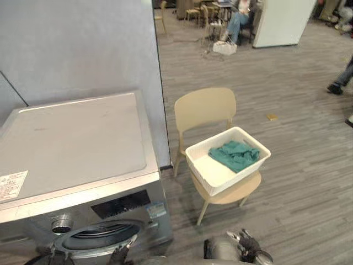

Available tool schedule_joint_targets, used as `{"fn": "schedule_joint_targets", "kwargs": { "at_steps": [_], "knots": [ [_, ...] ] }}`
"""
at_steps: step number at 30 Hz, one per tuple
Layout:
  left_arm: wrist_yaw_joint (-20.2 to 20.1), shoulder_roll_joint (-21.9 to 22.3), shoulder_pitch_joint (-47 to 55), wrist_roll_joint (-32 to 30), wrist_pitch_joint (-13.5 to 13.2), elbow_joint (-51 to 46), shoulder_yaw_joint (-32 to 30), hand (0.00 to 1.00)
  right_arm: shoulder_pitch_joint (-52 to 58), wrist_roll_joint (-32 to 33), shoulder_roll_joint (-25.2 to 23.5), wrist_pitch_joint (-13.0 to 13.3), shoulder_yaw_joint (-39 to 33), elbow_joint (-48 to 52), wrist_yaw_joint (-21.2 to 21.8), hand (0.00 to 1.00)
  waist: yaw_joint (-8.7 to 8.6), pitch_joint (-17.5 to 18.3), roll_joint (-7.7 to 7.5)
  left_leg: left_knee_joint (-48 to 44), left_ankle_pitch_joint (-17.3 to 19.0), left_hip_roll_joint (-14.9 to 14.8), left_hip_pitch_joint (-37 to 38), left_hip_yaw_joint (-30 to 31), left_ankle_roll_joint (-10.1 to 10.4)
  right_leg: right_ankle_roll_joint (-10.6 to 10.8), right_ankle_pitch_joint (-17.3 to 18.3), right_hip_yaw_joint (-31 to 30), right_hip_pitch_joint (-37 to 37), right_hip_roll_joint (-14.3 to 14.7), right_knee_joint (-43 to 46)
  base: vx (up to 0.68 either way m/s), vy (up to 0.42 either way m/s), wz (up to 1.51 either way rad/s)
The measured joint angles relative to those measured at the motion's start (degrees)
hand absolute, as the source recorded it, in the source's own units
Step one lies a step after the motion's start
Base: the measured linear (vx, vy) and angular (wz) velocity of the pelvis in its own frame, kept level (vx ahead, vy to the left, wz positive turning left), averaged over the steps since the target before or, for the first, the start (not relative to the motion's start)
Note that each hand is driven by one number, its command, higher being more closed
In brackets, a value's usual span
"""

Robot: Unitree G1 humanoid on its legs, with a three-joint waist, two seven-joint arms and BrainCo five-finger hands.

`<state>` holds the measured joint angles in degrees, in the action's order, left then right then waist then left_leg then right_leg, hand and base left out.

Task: Pick up the laundry basket with both hands and put the clothes into the washing machine.

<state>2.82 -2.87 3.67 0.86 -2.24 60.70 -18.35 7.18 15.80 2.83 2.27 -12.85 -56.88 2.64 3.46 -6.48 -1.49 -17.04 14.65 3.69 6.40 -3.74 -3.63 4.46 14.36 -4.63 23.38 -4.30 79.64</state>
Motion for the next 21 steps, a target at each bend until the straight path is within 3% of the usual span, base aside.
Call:
{"fn": "schedule_joint_targets", "kwargs": {
  "at_steps": [1, 4, 5, 7, 8, 9, 10, 11, 12, 13, 14, 15, 16, 17, 18, 19, 20, 21],
  "knots": [
    [-0.09, 0.63, -1.59, 0.03, -0.13, -0.51, 1.22, 0.00, 0.23, -0.33, 0.25, -0.07, -2.50, -0.28, -0.08, 0.00, -0.69, 0.20, -0.35, 0.29, -0.25, -0.20, 0.42, 2.04, 0.46, -1.42, -0.55, -1.59, 1.13, -2.35, -3.16, 0.17, -0.172, 0.94],
    [-0.05, 3.16, -4.26, -0.05, -0.41, -0.87, 3.23, 0.00, 2.15, -0.53, 0.41, -0.50, -5.59, -1.58, -0.39, 0.00, -1.36, 0.42, 0.19, 0.15, -0.06, -2.11, 0.76, 5.61, 2.53, -4.48, -2.39, -9.58, -0.08, -5.12, -16.26, 0.24, -0.281, 0.78],
    [0.00, 4.27, -4.25, -0.55, -0.46, -0.93, 3.26, 0.00, 3.13, -0.49, -0.03, -0.73, -6.14, -2.98, -1.30, 0.00, -2.03, 0.68, 0.43, -0.69, 0.44, -4.11, 0.45, 7.52, 4.37, -4.65, -3.79, -16.20, -3.54, -5.42, -27.10, 0.20, -0.371, 0.79],
    [2.36, 4.24, -3.02, -0.47, -1.24, -1.38, 2.19, 0.00, 4.70, -0.20, -0.51, -1.26, -6.39, -3.91, -1.25, 0.00, -2.67, 1.05, 0.48, -2.15, 2.05, -6.55, 0.31, 9.78, 7.13, -4.39, -6.69, -22.72, -8.37, -5.61, -36.23, 0.20, -0.452, 0.65],
    [2.47, 2.40, -1.79, -0.49, -1.77, -2.20, 2.20, 0.00, 6.12, 0.07, -0.62, -1.63, -6.21, -5.33, -1.23, 0.00, -2.46, 1.73, -0.04, -3.94, 3.63, -8.24, -0.09, 11.55, 9.82, -2.88, -9.50, -26.44, -11.77, -6.12, -41.37, 0.15, -0.573, 0.62],
    [2.12, 1.50, -0.82, -0.51, -1.81, -2.15, 2.18, 0.00, 6.72, 0.53, -0.34, -2.10, -5.84, -7.02, -1.10, 0.00, -2.70, 2.62, 0.25, -5.24, 4.95, -11.23, -1.07, 13.82, 12.07, 5.99, -3.77, -24.23, -15.00, -5.34, -43.84, 0.10, -0.597, 0.54],
    [2.01, 1.83, -0.25, -0.52, -1.81, -2.11, 2.08, 0.00, 6.89, 0.59, 0.37, -2.40, -5.67, -7.38, -1.09, 0.00, -2.46, 3.04, 1.23, -5.25, 5.35, -13.08, -1.16, 14.57, 12.81, 9.21, -1.65, -21.36, -15.33, -4.75, -44.46, 0.03, -0.614, 0.37],
    [1.72, 2.70, 0.75, -0.51, -1.81, -1.99, 1.64, 0.00, 6.88, 0.57, 1.25, -2.71, -5.33, -7.62, -1.11, 0.00, -2.29, 3.50, 1.90, -4.82, 5.31, -15.79, -1.33, 14.73, 13.64, 10.40, 1.54, -17.61, -15.34, -3.71, -44.93, -0.02, -0.592, 0.15],
    [0.91, 4.16, 1.92, -0.49, -1.44, -1.42, 0.52, 0.00, 6.31, 0.55, 2.08, -2.76, -4.65, -7.61, -1.07, 0.00, -2.17, 3.64, 2.95, -5.43, 3.76, -19.11, -1.55, 14.97, 16.14, 7.45, 7.47, -12.93, -15.52, -1.80, -44.37, -0.02, -0.593, 0.24],
    [0.88, 5.04, 2.20, -0.62, -1.31, -1.50, -0.31, 0.00, 5.86, 0.51, 2.78, -2.76, -4.60, -7.60, -1.03, 0.00, -2.78, 3.49, 4.09, -6.10, 2.94, -20.65, -1.97, 15.92, 16.34, 6.88, 7.70, -11.54, -15.49, -0.04, -43.10, -0.08, -0.670, 0.43],
    [0.69, 5.45, 2.62, -0.48, -1.09, -1.63, -1.66, 0.00, 5.81, 0.44, 3.20, -2.79, -4.36, -8.67, -1.20, 0.00, -2.65, 3.82, 4.35, -7.73, -0.57, -22.23, -3.08, 17.10, 14.55, 4.79, 8.59, -9.82, -15.77, 1.91, -41.99, -0.09, -0.633, 0.54],
    [0.55, 5.45, 2.86, -0.40, -0.97, -1.74, -3.22, 0.00, 5.46, 0.39, 3.20, -2.76, -4.03, -9.18, -1.20, 0.00, -2.55, 4.10, 3.82, -10.03, -5.34, -22.72, -5.08, 17.56, 10.37, 3.33, 8.93, -8.18, -16.52, 2.82, -42.24, -0.10, -0.607, 0.50],
    [0.49, 5.43, 2.91, -0.30, -0.93, -1.72, -4.27, 0.00, 5.19, 0.39, 3.12, -2.68, -4.15, -9.20, -1.20, 0.00, -2.67, 4.15, 3.74, -11.12, -7.66, -23.07, -6.73, 17.34, 7.71, 1.91, 8.81, -7.38, -17.04, 3.32, -42.92, -0.06, -0.376, 0.48],
    [0.39, 5.53, 2.93, -0.15, -0.86, -1.70, -5.08, 0.00, 4.82, 0.39, 3.20, -2.64, -4.30, -9.21, -1.21, 0.00, -2.74, 4.10, 3.83, -12.61, -11.07, -24.05, -8.94, 15.89, 4.01, 0.57, 8.15, -5.93, -17.88, 4.08, -44.58, -0.06, -0.378, 0.56],
    [-0.12, 5.47, 2.99, 0.36, -0.85, -1.51, -6.07, 0.00, 4.23, 0.39, 3.16, -2.60, -5.61, -9.34, -1.25, 0.00, -2.70, 4.10, 3.79, -15.40, -13.00, -25.74, -12.08, 11.57, 1.55, -1.58, 6.92, -3.78, -18.78, 4.56, -46.78, -0.07, -0.373, 0.69],
    [-0.28, 5.12, 2.84, 0.67, -0.89, -1.40, -6.05, 0.00, 3.16, 0.48, 3.25, -2.55, -7.94, -9.98, -1.41, 0.00, -2.54, 3.93, 3.51, -18.73, -12.20, -25.60, -13.71, 6.19, 1.11, -3.21, 5.34, -2.05, -19.43, 4.45, -48.19, -0.05, -0.286, 0.63],
    [-0.27, 4.87, 2.75, 0.62, -0.89, -1.07, -5.85, 0.00, 2.75, 0.51, 3.42, -2.44, -8.75, -9.99, -1.50, 0.00, -2.60, 3.84, 3.65, -20.14, -10.99, -25.48, -14.03, 3.14, 1.32, -3.29, 4.69, -1.15, -19.81, 4.41, -48.86, -0.07, -0.151, 0.55],
    [-0.23, 3.98, 2.61, 0.52, -0.83, 0.01, -5.17, 0.00, 1.87, 0.54, 3.63, -2.21, -8.87, -10.28, -1.66, 0.00, -2.66, 3.73, 3.56, -21.95, -7.21, -24.73, -13.69, -1.19, 3.28, -3.76, 3.96, 0.31, -20.25, 4.36, -49.35, -0.07, -0.097, 0.50]
  ]
}}
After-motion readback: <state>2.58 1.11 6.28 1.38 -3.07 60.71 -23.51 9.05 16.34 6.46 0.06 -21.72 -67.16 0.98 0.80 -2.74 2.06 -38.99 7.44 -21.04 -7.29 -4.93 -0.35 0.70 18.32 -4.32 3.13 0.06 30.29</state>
